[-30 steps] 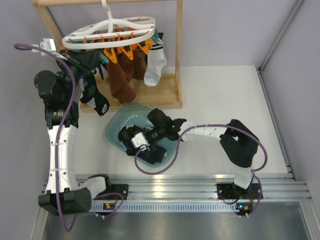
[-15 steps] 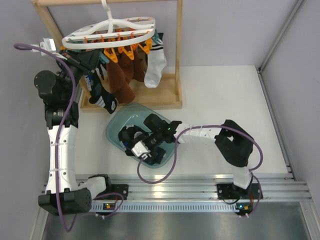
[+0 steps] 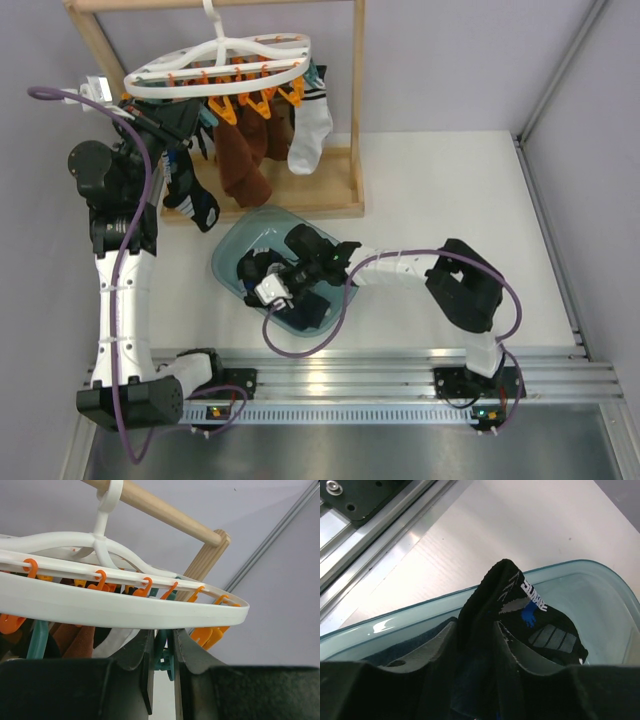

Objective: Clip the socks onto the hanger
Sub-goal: Adjust the sock in the bin, then pick up the sock from the bin.

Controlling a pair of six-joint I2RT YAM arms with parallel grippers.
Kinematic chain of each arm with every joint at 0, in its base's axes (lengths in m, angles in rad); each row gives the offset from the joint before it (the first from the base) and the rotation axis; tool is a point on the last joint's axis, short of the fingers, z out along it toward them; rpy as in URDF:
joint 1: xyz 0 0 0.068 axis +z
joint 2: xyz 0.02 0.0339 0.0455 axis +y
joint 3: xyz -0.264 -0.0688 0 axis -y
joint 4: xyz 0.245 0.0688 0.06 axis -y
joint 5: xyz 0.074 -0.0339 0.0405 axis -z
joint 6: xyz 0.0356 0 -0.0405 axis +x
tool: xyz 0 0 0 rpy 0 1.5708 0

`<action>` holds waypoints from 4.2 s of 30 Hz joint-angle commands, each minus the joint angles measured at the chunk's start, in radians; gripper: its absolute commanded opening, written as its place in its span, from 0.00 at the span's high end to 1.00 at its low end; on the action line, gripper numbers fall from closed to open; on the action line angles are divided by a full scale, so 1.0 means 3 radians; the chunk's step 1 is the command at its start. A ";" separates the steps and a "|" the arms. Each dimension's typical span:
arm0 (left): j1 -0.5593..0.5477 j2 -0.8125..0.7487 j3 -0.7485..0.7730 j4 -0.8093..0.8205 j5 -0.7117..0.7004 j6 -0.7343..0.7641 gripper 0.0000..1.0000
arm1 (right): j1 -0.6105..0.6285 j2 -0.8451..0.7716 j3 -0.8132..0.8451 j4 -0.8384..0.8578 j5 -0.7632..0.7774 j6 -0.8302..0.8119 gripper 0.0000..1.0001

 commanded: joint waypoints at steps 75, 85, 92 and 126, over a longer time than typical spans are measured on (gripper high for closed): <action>0.0021 0.0059 0.0056 -0.0042 -0.0093 0.0105 1.00 | -0.0088 0.0161 0.0220 0.0986 -0.0267 0.2160 0.03; 0.0016 0.0059 0.0056 -0.0037 -0.0098 0.0089 1.00 | -0.0063 0.0345 0.0337 0.0756 -0.0528 0.2293 0.09; 0.0021 0.0054 0.0061 -0.0047 -0.0103 0.0090 1.00 | -0.0047 0.0381 0.0363 0.0705 -0.0533 0.2360 0.16; 0.0026 0.0074 0.0153 -0.0230 0.0510 0.0324 1.00 | -0.0655 -0.0069 0.2152 -0.0671 -0.0124 0.2099 1.00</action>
